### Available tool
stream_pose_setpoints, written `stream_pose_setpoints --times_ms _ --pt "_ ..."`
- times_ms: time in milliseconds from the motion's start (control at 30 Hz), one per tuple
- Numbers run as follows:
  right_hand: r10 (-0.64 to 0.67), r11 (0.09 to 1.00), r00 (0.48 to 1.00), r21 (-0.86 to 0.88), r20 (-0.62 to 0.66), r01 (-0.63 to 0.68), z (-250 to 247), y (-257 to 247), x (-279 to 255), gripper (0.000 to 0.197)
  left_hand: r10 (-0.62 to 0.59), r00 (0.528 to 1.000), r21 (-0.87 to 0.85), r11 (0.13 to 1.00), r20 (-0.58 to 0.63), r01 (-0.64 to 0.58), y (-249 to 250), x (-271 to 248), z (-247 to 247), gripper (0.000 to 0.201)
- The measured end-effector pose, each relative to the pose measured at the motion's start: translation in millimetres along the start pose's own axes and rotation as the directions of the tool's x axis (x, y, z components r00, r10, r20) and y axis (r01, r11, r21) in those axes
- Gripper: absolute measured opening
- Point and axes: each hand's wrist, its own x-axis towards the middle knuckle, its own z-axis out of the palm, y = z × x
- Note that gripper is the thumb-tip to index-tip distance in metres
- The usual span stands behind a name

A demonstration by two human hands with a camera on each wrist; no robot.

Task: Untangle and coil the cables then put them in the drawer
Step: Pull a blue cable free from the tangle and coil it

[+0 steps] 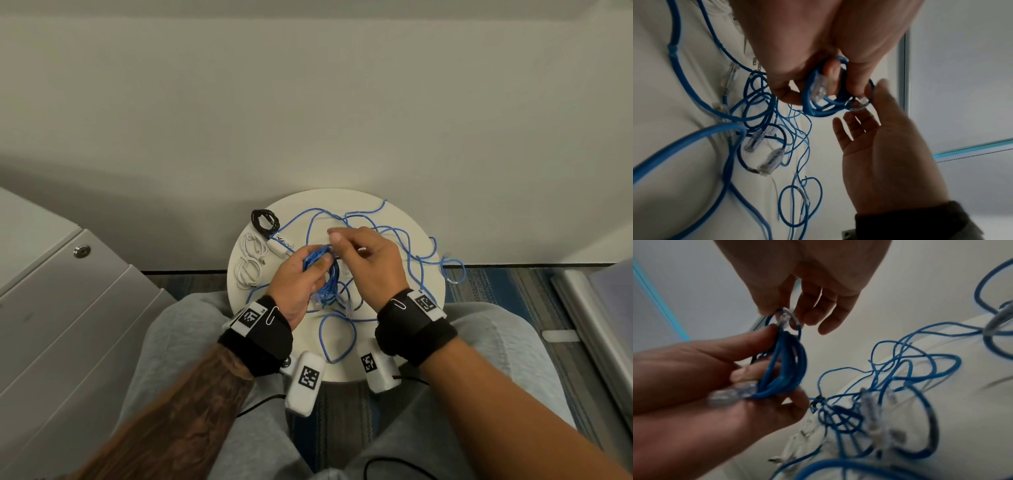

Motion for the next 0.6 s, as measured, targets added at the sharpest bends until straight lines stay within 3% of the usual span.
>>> stream_pose_setpoints --times_ms 67,133,200,267,367,500,600 --pt "0.207 0.952 0.978 0.231 -0.009 -0.199 0.5 -5.3 1.6 0.019 0.036 0.998 -0.002 0.999 -0.044 -0.036 0.6 -0.2 1.0 0.025" --pt "0.39 0.832 0.905 0.357 0.169 -0.425 -3.2 -4.7 2.9 0.02 0.045 0.997 0.015 0.999 -0.062 -0.044 -0.1 -0.7 0.8 0.026" --pt "0.398 0.812 0.856 0.308 0.329 -0.496 -9.0 -3.7 3.1 0.018 0.04 0.996 0.05 0.998 -0.078 -0.037 -1.2 -1.7 0.0 0.02" --pt "0.33 0.889 0.889 0.21 0.319 -0.406 -14.0 -7.0 4.5 0.018 0.006 0.998 0.07 0.998 -0.064 -0.001 -0.3 -1.8 -0.9 0.014" --pt "0.174 0.965 0.97 0.168 0.167 -0.202 -20.7 -16.5 11.0 0.019 -0.13 0.991 -0.061 0.989 0.014 0.131 4.3 1.9 0.0 0.024" --pt "0.066 0.994 0.994 0.08 0.088 -0.074 -22.2 -18.1 13.9 0.015 -0.217 0.972 -0.03 0.975 0.086 0.22 7.2 3.2 1.4 0.036" --pt "0.024 0.998 0.999 0.061 0.038 -0.026 -25.4 -19.5 16.9 0.014 -0.218 0.973 0.057 0.975 0.074 0.214 8.2 -1.1 1.7 0.02"
